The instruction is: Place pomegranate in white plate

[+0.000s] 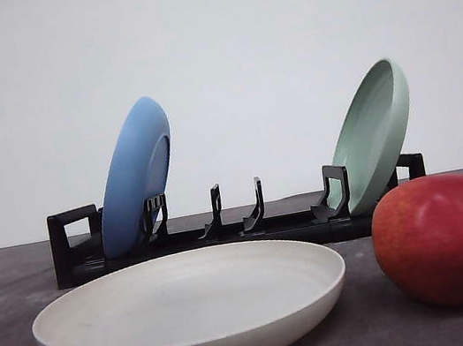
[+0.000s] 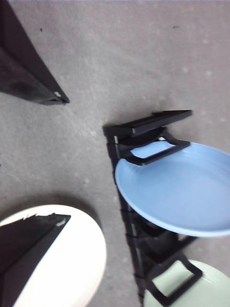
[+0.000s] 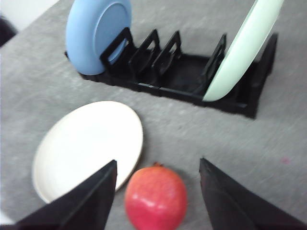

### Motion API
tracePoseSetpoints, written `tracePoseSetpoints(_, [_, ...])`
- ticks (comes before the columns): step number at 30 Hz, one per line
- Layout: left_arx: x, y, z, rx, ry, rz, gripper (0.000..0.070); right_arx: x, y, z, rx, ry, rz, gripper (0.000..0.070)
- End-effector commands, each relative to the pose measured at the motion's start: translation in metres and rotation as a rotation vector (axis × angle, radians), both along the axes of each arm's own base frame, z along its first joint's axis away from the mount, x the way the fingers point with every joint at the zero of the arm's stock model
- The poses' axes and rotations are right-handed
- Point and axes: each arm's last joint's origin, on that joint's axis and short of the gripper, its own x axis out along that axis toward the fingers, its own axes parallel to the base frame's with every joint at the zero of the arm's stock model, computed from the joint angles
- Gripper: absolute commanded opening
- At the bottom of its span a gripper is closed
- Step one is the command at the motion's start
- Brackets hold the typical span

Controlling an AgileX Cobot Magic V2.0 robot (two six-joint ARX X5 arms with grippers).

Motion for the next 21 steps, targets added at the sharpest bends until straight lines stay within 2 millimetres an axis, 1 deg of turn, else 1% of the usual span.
tracePoseSetpoints(1, [0.001, -0.001, 0.002, -0.019, -0.001, 0.006, 0.0435, 0.002, 0.003, 0.004, 0.067, 0.068, -0.044, 0.0344])
tracePoseSetpoints(5, [0.001, -0.001, 0.002, -0.019, -0.001, 0.006, 0.0435, 0.01, 0.012, -0.004, 0.025, 0.165, -0.073, 0.0344])
tracePoseSetpoints(9, [0.001, -0.001, 0.002, -0.019, -0.001, 0.006, 0.0434, 0.021, 0.026, -0.01, -0.046, 0.239, -0.085, 0.0344])
tracePoseSetpoints(18, [0.001, -0.001, 0.001, -0.019, 0.0, 0.007, 0.0434, 0.048, 0.074, -0.015, -0.258, 0.338, -0.047, 0.0353])
tracePoseSetpoints(19, [0.001, -0.001, 0.001, -0.019, 0.0, 0.007, 0.0434, 0.051, 0.08, -0.016, -0.275, 0.346, -0.035, 0.0369])
tracePoseSetpoints(21, [0.001, -0.001, 0.001, -0.019, 0.001, 0.007, 0.0434, 0.057, 0.09, -0.019, -0.302, 0.359, -0.014, 0.0454])
